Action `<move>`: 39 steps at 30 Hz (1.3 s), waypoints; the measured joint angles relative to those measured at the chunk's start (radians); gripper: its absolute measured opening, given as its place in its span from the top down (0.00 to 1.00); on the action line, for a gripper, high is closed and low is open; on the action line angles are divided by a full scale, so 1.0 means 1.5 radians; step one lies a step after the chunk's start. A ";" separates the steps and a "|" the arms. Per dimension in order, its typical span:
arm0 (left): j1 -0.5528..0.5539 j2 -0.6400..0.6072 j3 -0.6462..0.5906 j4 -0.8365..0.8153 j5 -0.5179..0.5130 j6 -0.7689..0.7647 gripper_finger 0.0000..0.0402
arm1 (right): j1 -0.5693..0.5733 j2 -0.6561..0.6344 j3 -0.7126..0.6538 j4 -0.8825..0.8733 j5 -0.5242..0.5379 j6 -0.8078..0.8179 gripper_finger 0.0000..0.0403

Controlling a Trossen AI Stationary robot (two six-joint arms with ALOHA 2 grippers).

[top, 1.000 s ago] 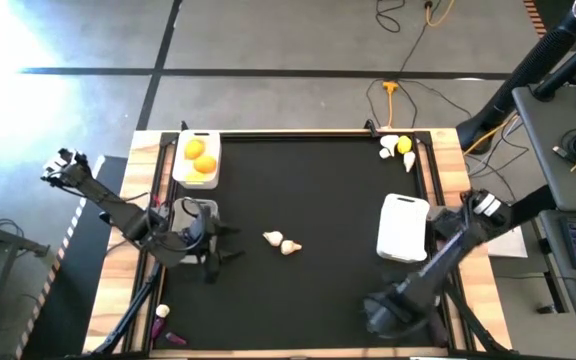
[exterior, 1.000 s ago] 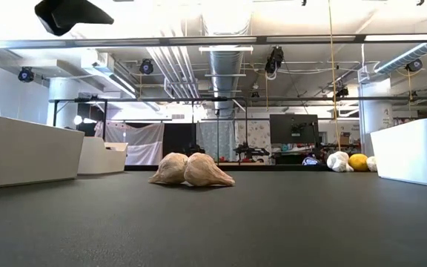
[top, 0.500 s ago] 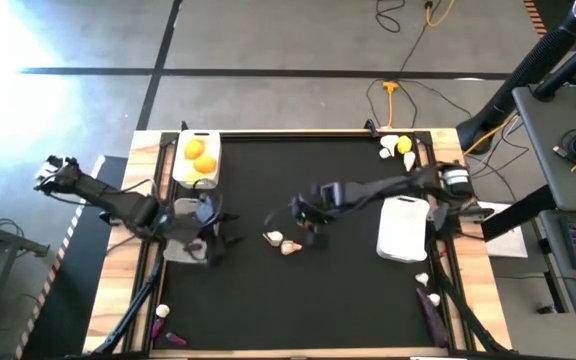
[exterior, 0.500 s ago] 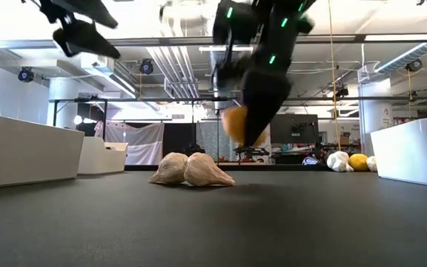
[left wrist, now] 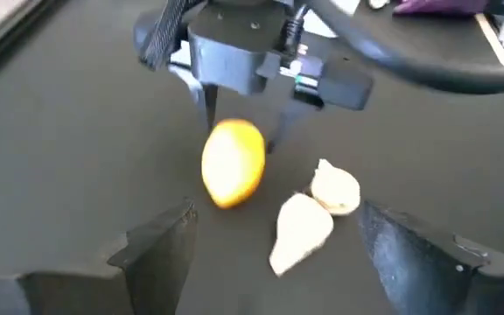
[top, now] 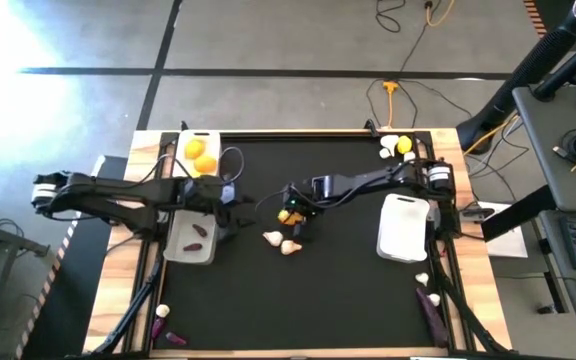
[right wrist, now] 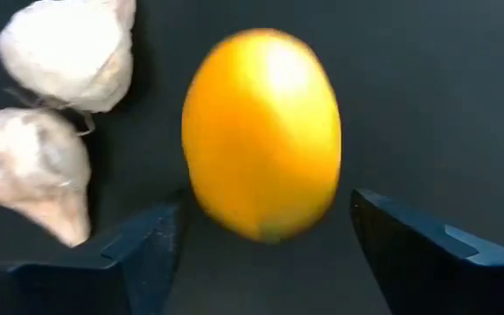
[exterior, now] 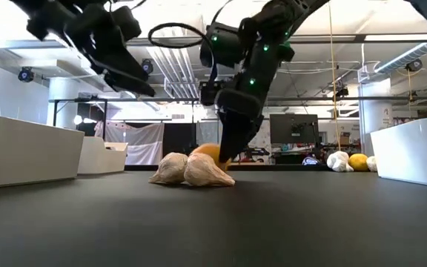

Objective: Sort produce into baskets
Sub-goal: Put the yellow lemon into the top white bin

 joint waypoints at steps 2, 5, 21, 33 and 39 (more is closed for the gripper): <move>0.006 0.023 -0.020 0.063 0.017 0.040 0.23 | 0.007 -0.025 -0.001 -0.016 0.002 0.017 0.20; 0.010 0.075 -0.047 0.148 0.047 0.065 0.20 | 0.023 -0.094 0.000 -0.068 0.019 0.057 0.15; 0.091 0.428 0.193 0.154 0.099 0.184 0.16 | 0.162 -0.291 -0.018 -0.251 0.122 0.182 0.13; 0.069 0.548 0.323 -0.038 0.202 0.320 0.16 | 0.204 -0.278 -0.027 -0.264 0.143 0.249 0.13; 0.065 0.557 0.317 -0.059 0.167 0.300 0.17 | 0.215 -0.278 -0.029 -0.262 0.166 0.274 0.14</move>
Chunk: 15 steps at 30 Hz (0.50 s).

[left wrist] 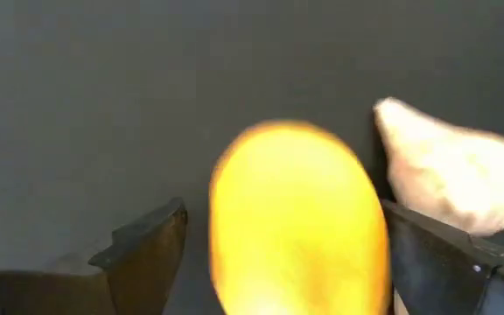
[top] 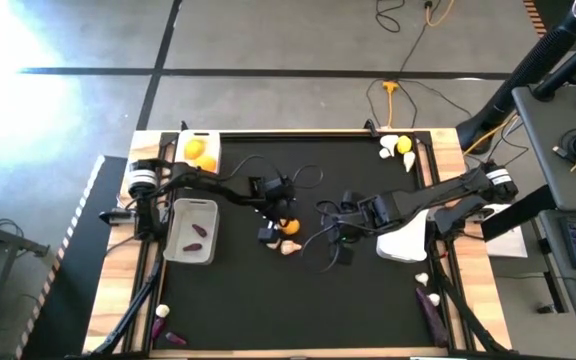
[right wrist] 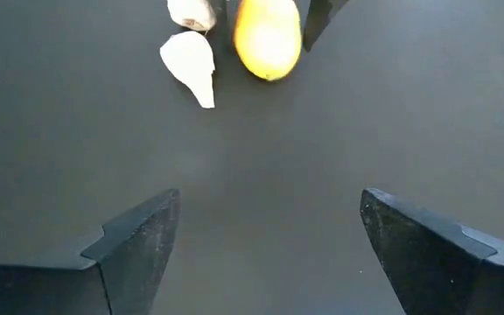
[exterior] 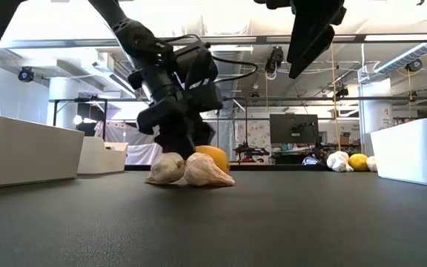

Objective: Sort produce into baskets
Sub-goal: Put the yellow lemon into the top white bin

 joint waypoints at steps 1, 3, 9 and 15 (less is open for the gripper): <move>0.000 0.000 -0.002 -0.004 -0.019 -0.008 0.18 | 0.001 0.000 0.000 0.000 0.002 0.006 0.14; 0.001 0.000 -0.005 -0.004 -0.039 -0.016 0.22 | 0.001 0.000 -0.001 0.001 0.008 0.010 0.15; 0.000 -0.003 -0.007 0.019 -0.037 -0.066 0.45 | -0.003 -0.003 0.002 -0.004 0.023 -0.016 0.17; 0.026 -0.086 -0.008 -0.010 -0.030 -0.134 0.51 | -0.024 -0.030 0.006 -0.018 0.036 -0.068 0.19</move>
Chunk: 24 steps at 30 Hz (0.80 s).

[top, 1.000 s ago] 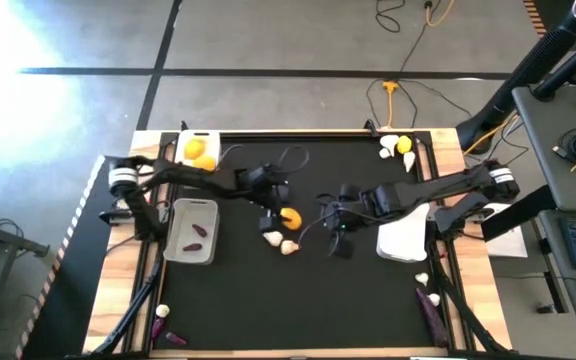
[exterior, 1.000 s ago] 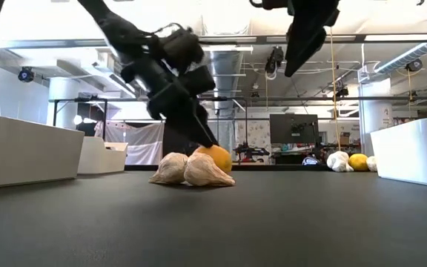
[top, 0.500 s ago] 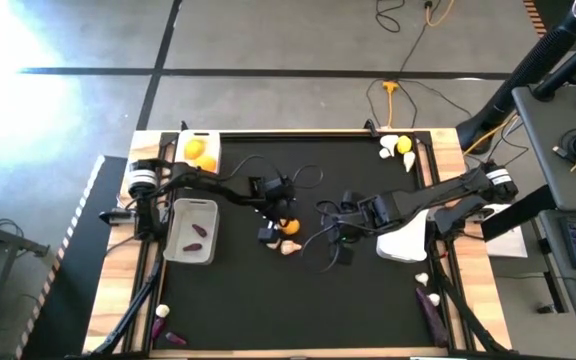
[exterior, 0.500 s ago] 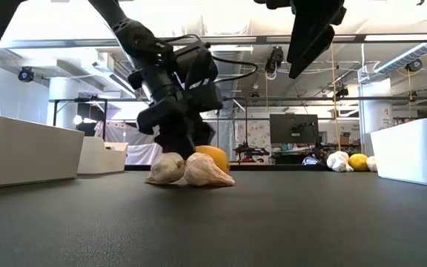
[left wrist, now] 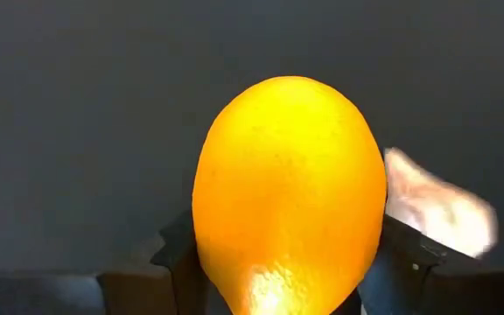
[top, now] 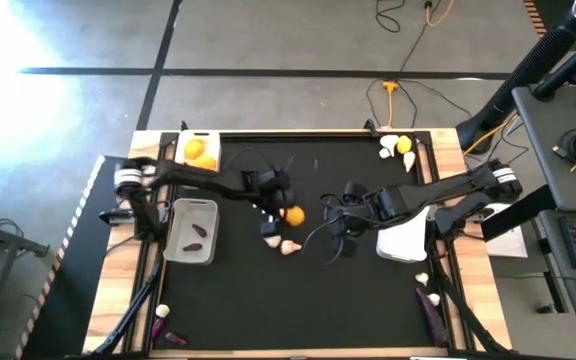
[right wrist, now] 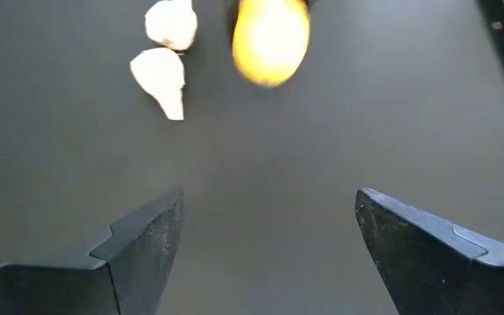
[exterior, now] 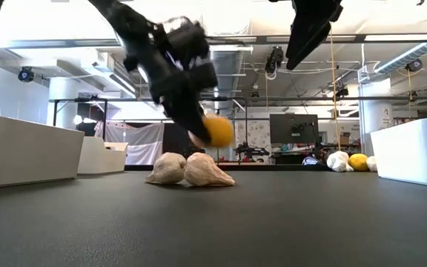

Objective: Sort produce into baskets
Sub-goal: Put the yellow lemon into the top white bin

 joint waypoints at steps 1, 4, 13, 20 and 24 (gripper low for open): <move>0.012 -0.027 0.000 -0.022 -0.021 -0.010 0.51 | -0.006 -0.006 0.000 -0.005 0.001 -0.005 0.19; 0.063 -0.122 -0.004 -0.116 -0.129 -0.033 0.51 | -0.021 -0.024 0.000 -0.007 0.001 -0.023 0.19; 0.351 -0.266 -0.007 -0.398 -0.364 -0.093 0.51 | -0.060 -0.037 -0.002 0.000 0.005 -0.120 0.19; 0.471 -0.183 -0.008 -0.431 -0.350 -0.137 0.51 | -0.110 -0.049 -0.002 -0.011 0.005 -0.180 0.19; 0.490 -0.129 -0.006 -0.424 -0.347 -0.176 0.51 | -0.148 -0.077 -0.002 -0.020 0.005 -0.170 0.19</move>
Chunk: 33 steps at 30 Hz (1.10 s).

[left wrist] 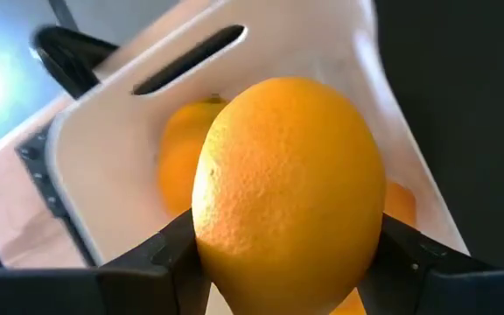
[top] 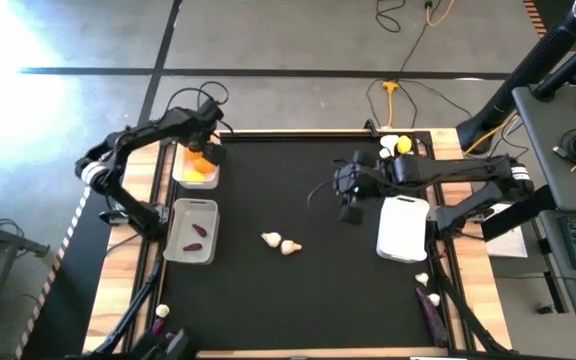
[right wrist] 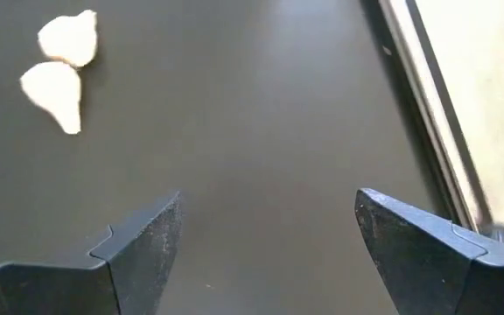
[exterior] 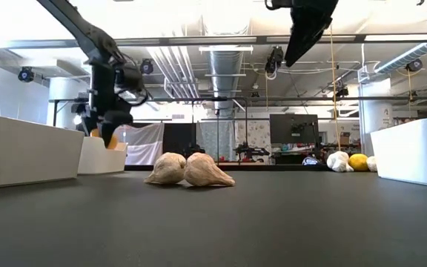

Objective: Sort produce into baskets
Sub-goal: Put the yellow lemon into the top white bin

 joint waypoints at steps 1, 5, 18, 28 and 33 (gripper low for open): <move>0.003 0.011 0.002 0.005 -0.003 -0.009 0.51 | -0.011 -0.007 0.000 -0.005 0.000 0.011 0.19; 0.011 0.036 0.008 0.036 -0.008 -0.026 0.44 | -0.062 -0.029 -0.001 -0.052 0.000 0.047 0.18; 0.010 -0.066 0.007 -0.013 0.074 0.005 0.15 | -0.353 -0.034 -0.109 -0.158 0.025 0.228 0.14; -0.052 -0.243 -0.016 0.071 0.234 -0.028 0.15 | -0.564 0.102 -0.121 -0.124 0.104 0.162 0.20; -0.130 -0.309 -0.045 0.130 0.238 -0.076 0.15 | -0.578 0.172 -0.094 -0.081 0.129 0.188 0.20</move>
